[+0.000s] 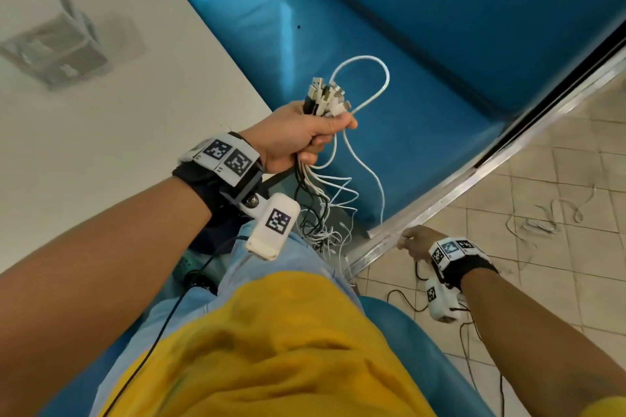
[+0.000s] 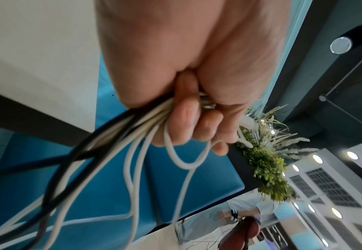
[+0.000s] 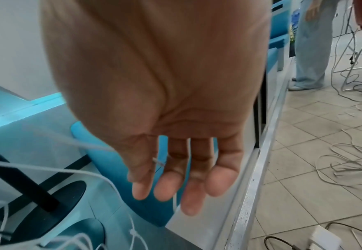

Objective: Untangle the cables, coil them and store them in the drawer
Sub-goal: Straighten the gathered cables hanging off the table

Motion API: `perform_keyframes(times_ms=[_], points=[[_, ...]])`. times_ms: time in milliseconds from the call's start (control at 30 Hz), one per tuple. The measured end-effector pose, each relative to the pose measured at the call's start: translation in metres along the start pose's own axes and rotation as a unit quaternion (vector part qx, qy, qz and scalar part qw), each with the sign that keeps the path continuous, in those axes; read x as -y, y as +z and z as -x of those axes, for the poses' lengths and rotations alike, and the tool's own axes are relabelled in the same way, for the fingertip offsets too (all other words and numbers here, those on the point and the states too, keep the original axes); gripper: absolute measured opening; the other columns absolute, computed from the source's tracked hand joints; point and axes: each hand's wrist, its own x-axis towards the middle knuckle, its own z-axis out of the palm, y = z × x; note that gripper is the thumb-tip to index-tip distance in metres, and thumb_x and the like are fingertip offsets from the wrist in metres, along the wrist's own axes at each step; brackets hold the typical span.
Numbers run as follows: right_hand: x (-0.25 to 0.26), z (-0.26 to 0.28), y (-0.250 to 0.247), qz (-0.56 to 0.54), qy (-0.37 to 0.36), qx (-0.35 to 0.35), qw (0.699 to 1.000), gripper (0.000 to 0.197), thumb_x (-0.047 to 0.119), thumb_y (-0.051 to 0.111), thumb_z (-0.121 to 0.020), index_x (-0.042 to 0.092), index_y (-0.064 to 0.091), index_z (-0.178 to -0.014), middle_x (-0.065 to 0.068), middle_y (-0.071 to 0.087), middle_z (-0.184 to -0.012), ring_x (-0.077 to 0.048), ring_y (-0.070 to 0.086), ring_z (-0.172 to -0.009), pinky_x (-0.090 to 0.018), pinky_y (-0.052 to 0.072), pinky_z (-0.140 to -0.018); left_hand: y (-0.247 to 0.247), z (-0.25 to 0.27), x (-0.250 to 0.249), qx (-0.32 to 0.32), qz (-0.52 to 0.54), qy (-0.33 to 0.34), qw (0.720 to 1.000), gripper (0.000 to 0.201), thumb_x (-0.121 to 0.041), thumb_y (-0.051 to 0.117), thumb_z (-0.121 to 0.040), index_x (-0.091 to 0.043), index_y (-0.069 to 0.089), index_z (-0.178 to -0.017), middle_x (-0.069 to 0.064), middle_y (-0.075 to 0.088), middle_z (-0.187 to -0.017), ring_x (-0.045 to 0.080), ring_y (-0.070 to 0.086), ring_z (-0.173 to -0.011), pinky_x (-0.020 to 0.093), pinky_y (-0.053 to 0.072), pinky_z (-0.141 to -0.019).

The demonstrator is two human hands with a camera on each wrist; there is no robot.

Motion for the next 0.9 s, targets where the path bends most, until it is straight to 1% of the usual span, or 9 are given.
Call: perform_keyframes(times_ms=[133, 200, 267, 367, 500, 600, 667, 767, 900], points=[[0.001, -0.003, -0.017, 0.054, -0.023, -0.033, 0.998, 0.043, 0.008, 0.057, -0.09, 0.023, 0.054, -0.13, -0.005, 0.062, -0.115, -0.021, 0.065, -0.094, -0.028, 0.051, -0.074, 0.011, -0.003, 0.004, -0.029, -0.158, 0.013, 0.987, 0.006, -0.021, 0.073, -0.082, -0.024, 0.069, -0.078, 0.002, 0.034, -0.066, 0.012, 0.024, -0.055, 0.022, 0.019, -0.047], [0.007, -0.004, -0.038, 0.016, -0.038, -0.06, 0.997, 0.048, 0.002, 0.053, -0.089, 0.024, 0.052, -0.132, -0.007, 0.055, -0.13, -0.024, 0.061, -0.104, -0.033, 0.051, -0.086, 0.011, -0.005, 0.004, -0.046, -0.216, 0.014, 0.975, 0.015, -0.02, 0.07, -0.084, -0.013, 0.064, -0.072, 0.002, 0.029, -0.063, 0.014, 0.023, -0.054, 0.024, 0.021, -0.048], [0.02, -0.004, -0.064, -0.098, -0.056, -0.096, 0.989, 0.044, 0.001, 0.051, -0.088, 0.024, 0.057, -0.125, -0.009, 0.063, -0.108, -0.022, 0.062, -0.085, -0.03, 0.051, -0.071, 0.011, -0.006, 0.004, -0.064, -0.205, 0.013, 0.977, 0.024, -0.022, 0.065, -0.088, 0.002, 0.064, -0.09, 0.006, 0.029, -0.065, 0.015, 0.022, -0.054, 0.023, 0.022, -0.045], [0.057, 0.024, -0.099, -0.268, -0.11, -0.161, 0.943, 0.028, 0.008, 0.048, -0.095, 0.015, 0.061, -0.119, -0.005, 0.06, -0.074, -0.02, 0.054, -0.066, -0.026, 0.041, -0.057, 0.013, -0.006, 0.002, -0.077, -0.139, 0.01, 0.987, 0.022, -0.025, 0.056, -0.095, -0.007, 0.069, -0.092, 0.001, 0.029, -0.059, 0.012, 0.022, -0.051, 0.023, 0.02, -0.044], [0.118, 0.086, -0.116, -0.305, -0.29, -0.054, 0.906, 0.03, 0.032, 0.05, -0.098, 0.027, 0.052, -0.128, 0.001, 0.063, -0.106, -0.012, 0.059, -0.101, -0.028, 0.045, -0.084, 0.013, -0.007, 0.003, -0.094, -0.042, 0.024, 0.994, 0.034, -0.03, 0.046, -0.1, -0.013, 0.057, -0.074, -0.004, 0.027, -0.053, 0.008, 0.024, -0.044, 0.022, 0.027, -0.046], [0.158, 0.106, -0.101, -0.185, -0.389, 0.056, 0.901, 0.066, 0.025, 0.07, -0.084, 0.028, 0.037, -0.141, 0.005, 0.052, -0.131, -0.003, 0.046, -0.125, -0.016, 0.038, -0.101, 0.016, -0.008, 0.002, -0.114, 0.042, 0.056, 0.991, 0.035, -0.027, 0.043, -0.102, -0.012, 0.051, -0.071, -0.001, 0.031, -0.056, 0.006, 0.028, -0.039, 0.019, 0.033, -0.045], [0.182, 0.104, -0.082, -0.109, -0.42, 0.067, 0.898, 0.06, 0.029, 0.077, -0.079, 0.025, 0.047, -0.131, 0.008, 0.057, -0.121, 0.0, 0.052, -0.115, -0.012, 0.04, -0.095, 0.014, -0.007, -0.003, -0.132, 0.093, 0.082, 0.983, 0.035, -0.026, 0.042, -0.102, -0.011, 0.049, -0.071, 0.001, 0.031, -0.059, 0.006, 0.028, -0.04, 0.017, 0.032, -0.045], [0.206, 0.088, -0.056, -0.086, -0.396, -0.021, 0.914, 0.03, 0.037, 0.068, -0.087, 0.008, 0.06, -0.088, 0.002, 0.058, -0.073, -0.008, 0.053, -0.064, -0.023, 0.044, -0.065, 0.0, -0.004, -0.012, -0.151, 0.157, 0.103, 0.971, 0.038, -0.031, 0.041, -0.102, -0.013, 0.048, -0.07, -0.005, 0.026, -0.049, 0.01, 0.025, -0.044, 0.024, 0.039, -0.052], [0.213, 0.079, -0.049, -0.103, -0.355, -0.107, 0.923, 0.048, 0.043, 0.05, -0.096, 0.015, 0.037, -0.061, 0.0, 0.034, -0.055, -0.015, 0.036, -0.052, -0.03, 0.032, -0.055, -0.02, 0.004, -0.015, -0.168, 0.179, 0.131, 0.961, 0.04, -0.028, 0.041, -0.102, -0.013, 0.046, -0.065, -0.003, 0.039, -0.048, 0.017, 0.041, -0.055, 0.033, 0.051, -0.072]])
